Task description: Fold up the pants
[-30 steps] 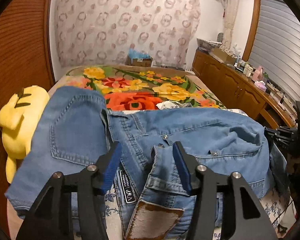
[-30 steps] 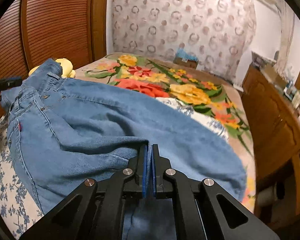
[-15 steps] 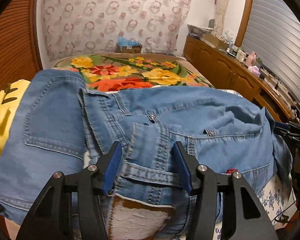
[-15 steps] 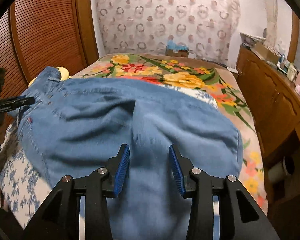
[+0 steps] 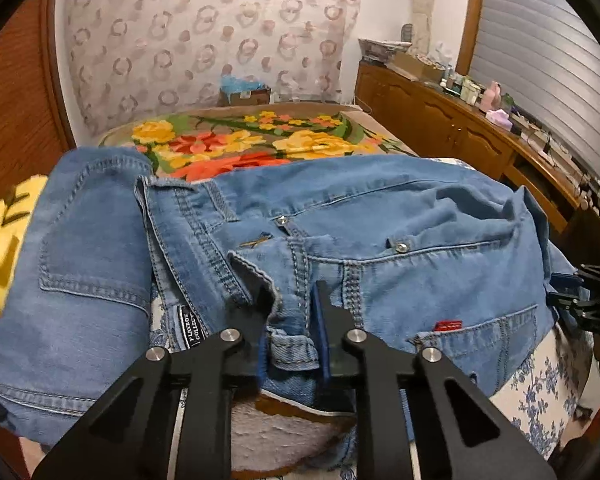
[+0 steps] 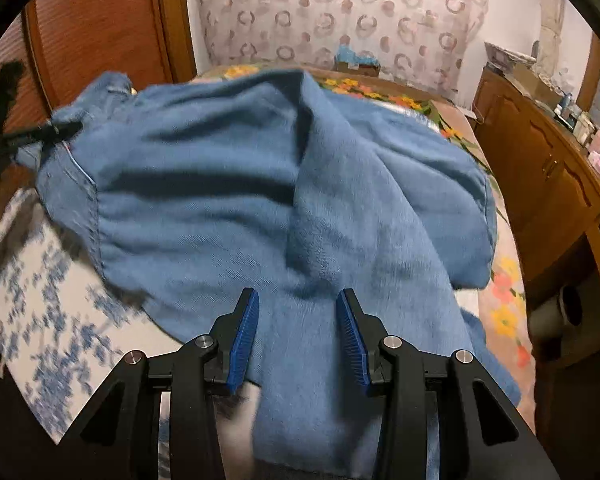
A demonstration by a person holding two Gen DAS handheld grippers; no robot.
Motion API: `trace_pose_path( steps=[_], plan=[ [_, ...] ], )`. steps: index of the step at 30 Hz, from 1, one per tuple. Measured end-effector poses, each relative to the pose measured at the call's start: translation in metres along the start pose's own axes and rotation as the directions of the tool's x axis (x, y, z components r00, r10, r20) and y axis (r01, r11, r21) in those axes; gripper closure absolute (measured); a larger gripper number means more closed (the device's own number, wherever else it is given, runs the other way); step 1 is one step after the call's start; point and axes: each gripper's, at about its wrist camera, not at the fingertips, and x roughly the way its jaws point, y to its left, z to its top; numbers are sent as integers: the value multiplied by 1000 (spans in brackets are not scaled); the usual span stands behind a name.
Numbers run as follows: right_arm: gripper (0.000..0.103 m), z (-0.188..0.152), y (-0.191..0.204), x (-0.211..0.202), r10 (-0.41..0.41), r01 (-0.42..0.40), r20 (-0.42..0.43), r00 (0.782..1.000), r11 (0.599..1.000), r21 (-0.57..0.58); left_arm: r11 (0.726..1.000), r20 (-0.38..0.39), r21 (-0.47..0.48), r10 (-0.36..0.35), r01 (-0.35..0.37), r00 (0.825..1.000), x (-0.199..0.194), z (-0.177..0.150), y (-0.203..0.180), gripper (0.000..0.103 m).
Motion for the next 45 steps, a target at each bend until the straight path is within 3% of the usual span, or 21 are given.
trace_pose_path(
  steps=[3, 7, 8, 14, 23, 34, 45],
  plan=[
    [63, 2, -2, -2, 1, -1, 3, 1000, 1000, -5, 1000, 18, 9, -2, 2, 1000, -8, 0, -3, 88],
    [96, 7, -3, -6, -25, 25, 11, 1000, 1000, -15, 1000, 51, -6, -3, 3, 999, -20, -1, 0, 89],
    [98, 6, -5, -8, -35, 35, 21, 999, 999, -10, 1000, 61, -10, -5, 5, 998, -23, -2, 1, 89],
    [100, 17, -32, -45, -121, 114, 137, 983, 992, 58, 999, 137, -36, 7, -2, 991, -47, -1, 8, 90],
    [100, 63, -57, -87, -237, 227, 292, 927, 972, 68, 998, 253, -59, 37, -23, 967, -73, 17, 15, 90],
    [100, 87, -63, -45, -254, 265, 346, 903, 964, 16, 995, 267, -66, 92, -77, 959, -53, 56, 30, 90],
    [100, 115, -80, 2, -265, 282, 316, 911, 959, -9, 991, 211, -72, 129, -116, 969, 5, 83, 39, 90]
  ],
)
